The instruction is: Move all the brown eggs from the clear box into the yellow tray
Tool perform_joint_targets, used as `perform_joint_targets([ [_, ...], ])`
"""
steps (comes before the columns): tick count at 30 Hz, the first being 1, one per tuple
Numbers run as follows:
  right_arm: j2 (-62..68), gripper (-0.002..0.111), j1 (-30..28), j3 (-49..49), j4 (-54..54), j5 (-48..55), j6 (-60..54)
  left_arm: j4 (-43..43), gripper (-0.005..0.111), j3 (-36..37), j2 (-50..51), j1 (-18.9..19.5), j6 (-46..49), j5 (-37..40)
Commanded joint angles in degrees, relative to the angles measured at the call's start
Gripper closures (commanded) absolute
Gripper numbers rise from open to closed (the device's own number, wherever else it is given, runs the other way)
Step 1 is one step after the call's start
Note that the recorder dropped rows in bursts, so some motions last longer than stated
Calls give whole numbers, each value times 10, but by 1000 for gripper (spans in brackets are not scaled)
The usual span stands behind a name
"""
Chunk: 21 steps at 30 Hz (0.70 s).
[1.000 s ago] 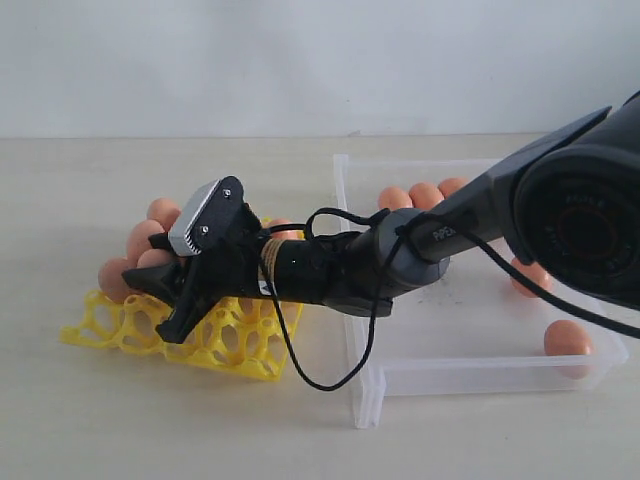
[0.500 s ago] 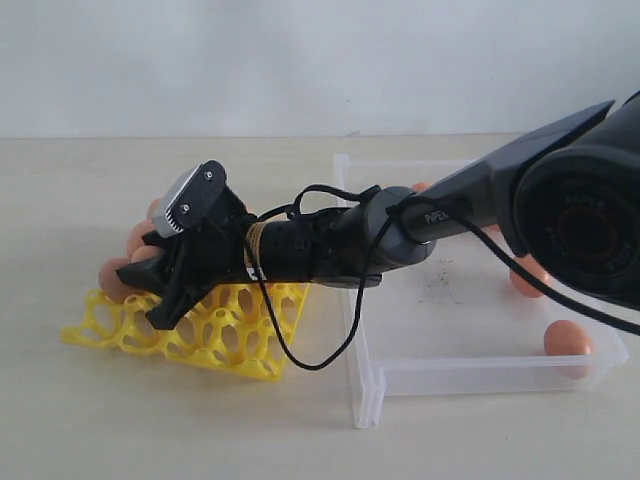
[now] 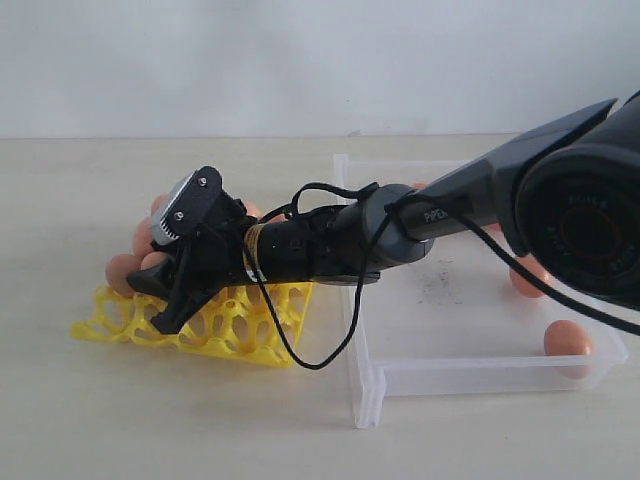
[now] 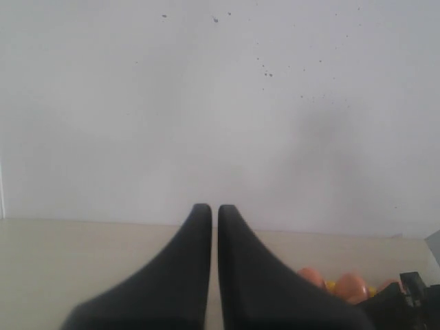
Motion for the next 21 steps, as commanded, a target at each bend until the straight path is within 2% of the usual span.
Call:
perform_joint_targets([
  [1, -9, 28, -3, 0, 54, 15, 0, -3, 103, -2, -1, -2, 2, -3],
  [5, -38, 29, -3, 0, 78, 4, -17, -3, 103, -2, -1, -2, 2, -3],
  [8, -85, 29, -3, 1, 77, 53, -23, -3, 103, -2, -1, -2, 2, -3],
  [15, -193, 29, -3, 2, 56, 336, 97, -3, 103, -2, -1, -2, 2, -3],
  [18, -235, 29, -3, 2, 56, 474, 79, -3, 103, -2, -1, -2, 2, -3],
  [21, -276, 29, -4, 21, 49, 541, 75, -3, 103, -2, -1, -2, 2, -3],
])
